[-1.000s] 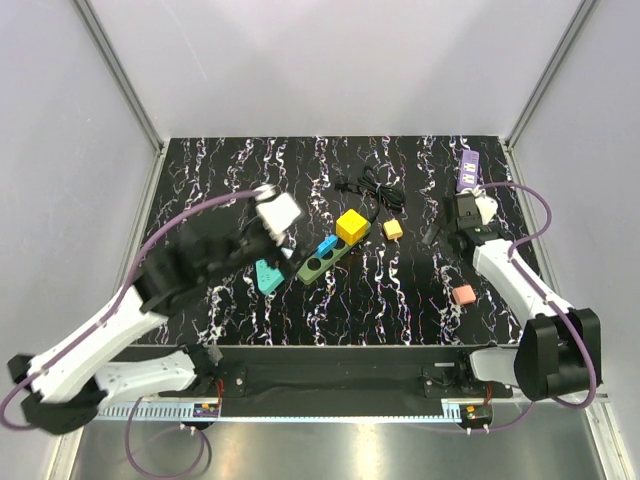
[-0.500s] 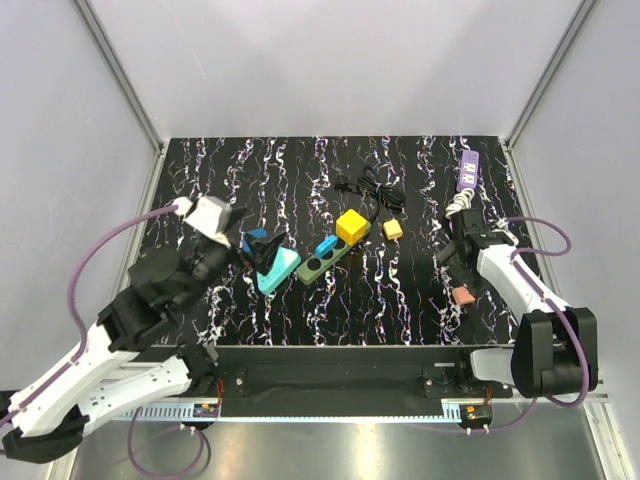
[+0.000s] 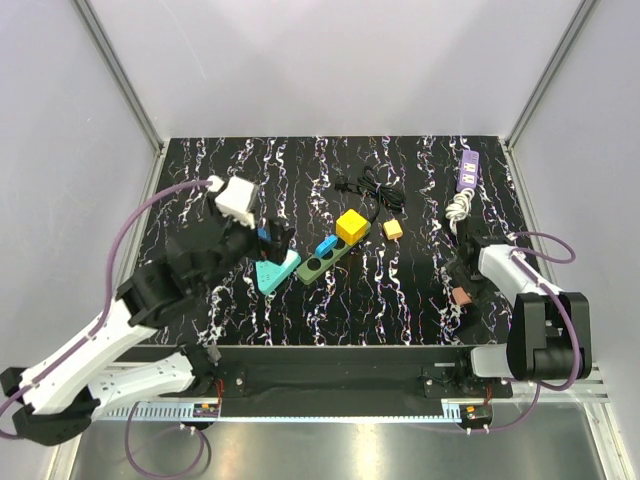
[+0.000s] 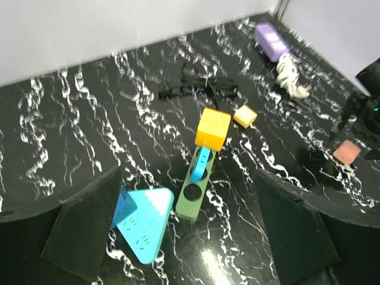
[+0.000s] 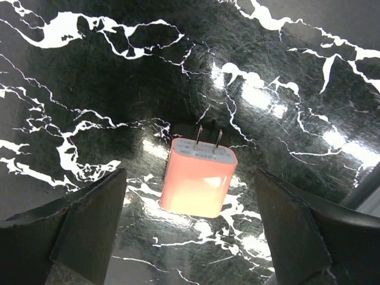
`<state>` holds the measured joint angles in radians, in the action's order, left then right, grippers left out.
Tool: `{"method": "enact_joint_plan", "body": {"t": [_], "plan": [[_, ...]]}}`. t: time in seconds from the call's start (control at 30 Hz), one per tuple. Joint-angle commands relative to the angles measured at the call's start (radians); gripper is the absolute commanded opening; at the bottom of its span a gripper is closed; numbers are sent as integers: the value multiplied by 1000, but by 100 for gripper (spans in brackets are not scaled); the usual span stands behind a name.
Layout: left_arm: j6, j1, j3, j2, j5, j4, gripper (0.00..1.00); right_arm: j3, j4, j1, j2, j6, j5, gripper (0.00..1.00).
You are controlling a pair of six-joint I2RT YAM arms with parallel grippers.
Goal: Insert the plug
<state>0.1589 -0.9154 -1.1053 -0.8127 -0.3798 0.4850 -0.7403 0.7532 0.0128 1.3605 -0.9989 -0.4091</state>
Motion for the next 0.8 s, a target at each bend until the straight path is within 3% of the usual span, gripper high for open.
{"method": "enact_joint_plan", "body": {"t": [0.0, 0.2, 0.37, 0.5, 0.6, 0.63, 0.77], "plan": [[74, 3, -74, -81, -82, 122, 99, 5, -37, -8, 3, -24, -25, 93], [224, 3, -88, -66, -139, 182, 99, 28, -81, -7, 29, -37, 4, 75], [167, 3, -18, 4, 60, 141, 99, 16, -140, -8, 63, 42, 53, 58], [166, 3, 2, 3, 82, 136, 99, 22, -227, -7, 49, 160, 174, 41], [169, 3, -1, -12, 120, 141, 95, 38, -270, -7, 0, 209, 303, 29], [171, 3, -10, -17, 136, 141, 93, 39, -273, -8, -44, 210, 356, 21], [204, 3, -30, -63, 174, 144, 88, 33, -259, -7, -216, 174, 489, 11]]}}
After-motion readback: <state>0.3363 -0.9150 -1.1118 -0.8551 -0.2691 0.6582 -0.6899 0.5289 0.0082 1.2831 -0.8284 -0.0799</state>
